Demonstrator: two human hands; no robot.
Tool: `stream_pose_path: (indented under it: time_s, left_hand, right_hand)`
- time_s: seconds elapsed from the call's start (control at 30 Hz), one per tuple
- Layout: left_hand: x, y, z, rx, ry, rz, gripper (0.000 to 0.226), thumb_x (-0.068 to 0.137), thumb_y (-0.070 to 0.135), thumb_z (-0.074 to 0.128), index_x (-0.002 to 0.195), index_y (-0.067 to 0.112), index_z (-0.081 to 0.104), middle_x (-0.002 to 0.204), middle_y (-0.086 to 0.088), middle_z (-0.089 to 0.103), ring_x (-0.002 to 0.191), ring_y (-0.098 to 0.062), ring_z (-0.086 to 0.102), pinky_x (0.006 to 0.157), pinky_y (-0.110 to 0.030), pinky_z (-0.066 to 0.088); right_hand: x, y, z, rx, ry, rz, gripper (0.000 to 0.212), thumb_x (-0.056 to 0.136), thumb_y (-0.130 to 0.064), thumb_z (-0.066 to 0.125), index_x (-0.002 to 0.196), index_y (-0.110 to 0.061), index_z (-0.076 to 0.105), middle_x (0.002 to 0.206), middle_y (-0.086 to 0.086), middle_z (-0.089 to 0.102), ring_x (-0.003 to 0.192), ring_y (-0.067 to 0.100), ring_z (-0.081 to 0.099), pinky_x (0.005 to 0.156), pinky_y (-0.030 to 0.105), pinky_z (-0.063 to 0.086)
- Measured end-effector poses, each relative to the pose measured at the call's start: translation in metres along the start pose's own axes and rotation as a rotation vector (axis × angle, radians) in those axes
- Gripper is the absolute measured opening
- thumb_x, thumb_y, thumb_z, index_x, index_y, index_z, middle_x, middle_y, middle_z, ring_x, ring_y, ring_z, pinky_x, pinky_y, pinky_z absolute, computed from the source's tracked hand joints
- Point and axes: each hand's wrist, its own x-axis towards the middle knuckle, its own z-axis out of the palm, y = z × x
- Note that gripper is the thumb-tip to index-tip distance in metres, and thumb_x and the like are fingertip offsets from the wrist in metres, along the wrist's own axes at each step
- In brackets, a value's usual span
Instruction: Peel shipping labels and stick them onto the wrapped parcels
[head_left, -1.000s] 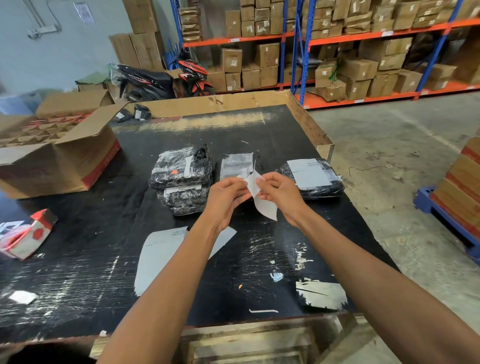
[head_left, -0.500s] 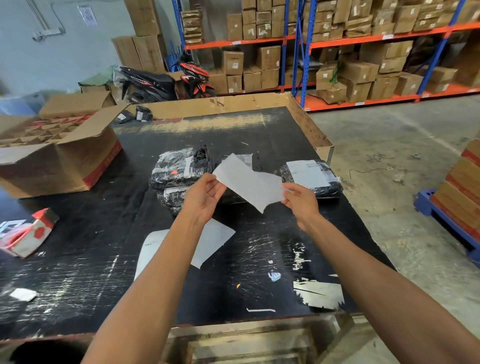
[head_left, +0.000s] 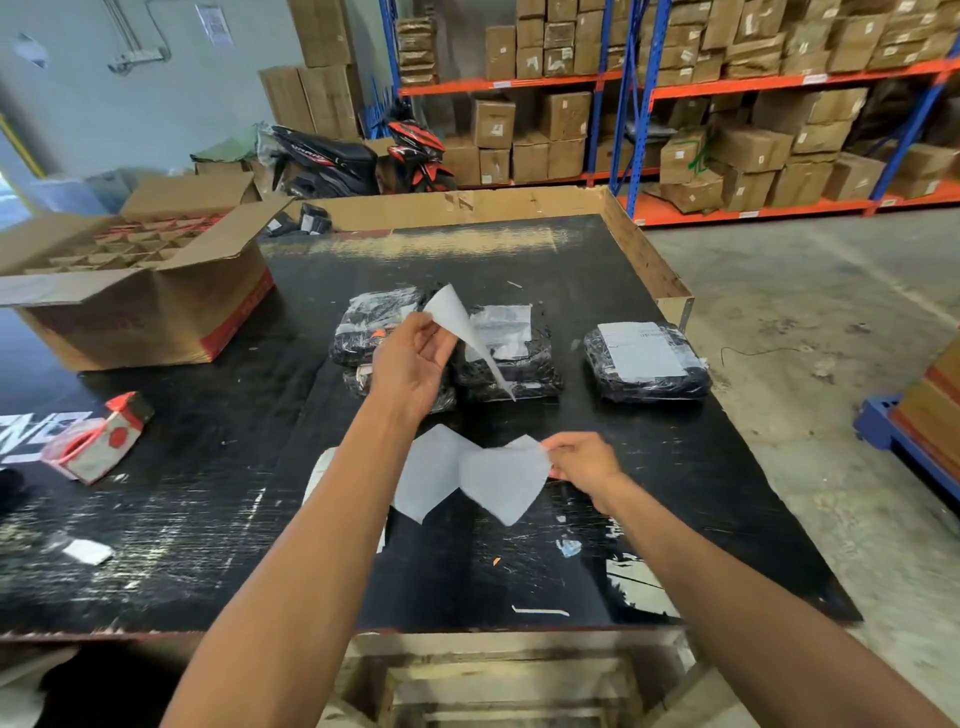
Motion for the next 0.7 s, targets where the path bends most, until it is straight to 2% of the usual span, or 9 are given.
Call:
stream_pose_path:
  time_s: [0.07,0.13,0.2,0.3,0.37,0.43,0.53,0.6,0.7]
  left_hand:
    - [-0.003,-0.005,0.004,0.018,-0.017,-0.017,0.002,0.095,-0.002,0.057,0.095,-0.001,0.058,0.099,-0.019,0.066,0.089,-0.027,0.070,0.076,-0.035,0.063]
    - [-0.005,-0.008,0.005,0.029,-0.030,-0.031,0.002,0.096,-0.001,0.057,0.095,-0.001,0.059,0.099,-0.019,0.068,0.091,-0.028,0.070,0.076,-0.035,0.063]
    - [-0.007,-0.009,0.004,0.035,-0.036,-0.032,0.003,0.096,0.000,0.058,0.094,0.000,0.060,0.098,-0.018,0.070,0.091,-0.027,0.071,0.076,-0.034,0.063]
    - [-0.005,-0.010,0.003,0.071,-0.026,-0.017,0.003,0.096,0.001,0.058,0.096,0.002,0.062,0.099,-0.015,0.071,0.091,-0.026,0.071,0.080,-0.033,0.062]
    - [-0.002,-0.013,0.003,0.096,-0.004,-0.021,0.004,0.096,0.002,0.058,0.097,0.002,0.062,0.101,-0.015,0.070,0.092,-0.026,0.070,0.086,-0.035,0.060]
    - [0.001,-0.019,0.006,0.112,0.004,-0.041,0.006,0.096,0.002,0.058,0.099,-0.001,0.062,0.101,-0.016,0.069,0.091,-0.026,0.070,0.084,-0.034,0.061]
    - [0.003,-0.025,0.014,0.128,-0.029,-0.077,0.014,0.096,0.000,0.057,0.109,-0.004,0.060,0.099,-0.016,0.069,0.086,-0.025,0.071,0.080,-0.033,0.062]
    - [0.002,-0.027,0.016,0.159,-0.075,-0.107,0.015,0.095,-0.001,0.056,0.109,-0.003,0.060,0.105,-0.018,0.069,0.092,-0.027,0.071,0.085,-0.034,0.060]
    - [0.001,-0.021,0.013,0.173,-0.169,-0.155,0.019,0.095,0.003,0.058,0.113,-0.001,0.059,0.116,-0.020,0.068,0.108,-0.032,0.069,0.093,-0.038,0.058]
  right_hand:
    - [-0.006,-0.004,0.017,-0.078,-0.070,-0.049,0.018,0.093,-0.004,0.063,0.092,-0.015,0.077,0.099,0.010,0.075,0.079,0.013,0.069,0.065,0.016,0.057]
    - [-0.011,-0.010,0.026,-0.197,-0.153,-0.105,0.016,0.096,-0.017,0.064,0.107,-0.021,0.075,0.103,0.003,0.075,0.085,0.012,0.070,0.080,0.021,0.058]
    - [-0.014,-0.020,0.025,-0.308,-0.017,-0.236,0.023,0.098,-0.020,0.060,0.118,-0.024,0.071,0.112,-0.003,0.073,0.098,0.013,0.067,0.095,0.024,0.051]
    - [-0.026,-0.041,0.007,-0.078,0.378,-0.480,0.034,0.095,-0.006,0.055,0.124,-0.023,0.063,0.116,-0.002,0.064,0.098,0.010,0.060,0.096,0.031,0.051]
    - [-0.032,-0.057,0.002,-0.033,0.394,-0.655,0.038,0.092,-0.012,0.062,0.127,-0.026,0.056,0.115,-0.004,0.055,0.098,0.009,0.054,0.089,0.025,0.048]
    - [-0.034,-0.070,0.008,-0.215,0.315,-0.774,0.046,0.088,-0.027,0.071,0.130,-0.028,0.051,0.118,-0.007,0.051,0.102,0.006,0.050,0.088,0.015,0.040]
    - [-0.023,-0.083,0.020,-0.445,0.345,-0.836,0.037,0.089,-0.029,0.072,0.122,-0.021,0.055,0.114,-0.006,0.052,0.098,0.004,0.050,0.088,0.023,0.044]
    - [-0.017,-0.089,0.021,-0.418,0.427,-0.833,0.010,0.095,-0.019,0.063,0.105,-0.020,0.059,0.102,-0.004,0.057,0.090,0.005,0.052,0.083,0.031,0.048]
    - [-0.014,-0.094,0.014,-0.342,0.505,-0.797,0.012,0.095,-0.010,0.058,0.093,-0.021,0.058,0.093,-0.002,0.062,0.086,0.009,0.054,0.078,0.028,0.043]
